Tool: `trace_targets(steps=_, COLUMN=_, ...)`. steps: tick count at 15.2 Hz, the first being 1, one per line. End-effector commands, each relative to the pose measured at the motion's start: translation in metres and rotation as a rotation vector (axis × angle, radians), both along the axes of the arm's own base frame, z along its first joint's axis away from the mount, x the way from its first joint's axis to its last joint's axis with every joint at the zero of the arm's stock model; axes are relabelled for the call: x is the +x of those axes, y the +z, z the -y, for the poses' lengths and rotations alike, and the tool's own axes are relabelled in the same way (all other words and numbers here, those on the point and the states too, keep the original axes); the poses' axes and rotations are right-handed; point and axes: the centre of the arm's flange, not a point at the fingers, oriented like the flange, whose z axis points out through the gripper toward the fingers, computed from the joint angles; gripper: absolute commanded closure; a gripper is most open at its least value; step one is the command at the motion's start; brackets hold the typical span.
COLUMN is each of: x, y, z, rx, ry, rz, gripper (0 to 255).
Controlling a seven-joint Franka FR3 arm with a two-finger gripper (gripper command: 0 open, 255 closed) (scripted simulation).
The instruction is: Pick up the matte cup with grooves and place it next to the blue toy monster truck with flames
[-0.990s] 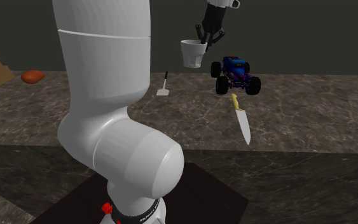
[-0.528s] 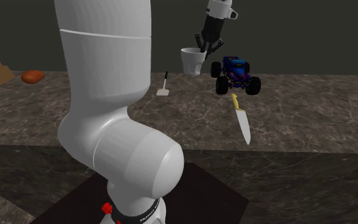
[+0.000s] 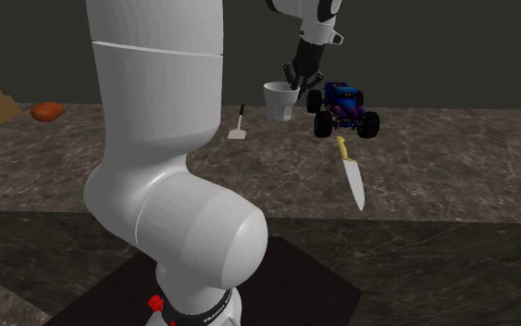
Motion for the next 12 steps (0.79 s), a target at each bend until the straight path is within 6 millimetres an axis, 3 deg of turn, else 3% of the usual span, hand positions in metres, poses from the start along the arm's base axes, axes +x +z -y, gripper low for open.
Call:
trace_targets(steps=1, x=0.000, y=-0.010, z=-0.002, rx=0.000, ry=0.000, rz=0.001, gripper=255)
trace_targets(steps=7, x=0.000, y=-0.040, z=-0.002, rx=0.000, ry=0.000, rz=0.001, gripper=255)
trace_targets(steps=12, x=0.000, y=-0.040, z=-0.002, rx=0.000, ry=0.000, rz=0.001, gripper=255)
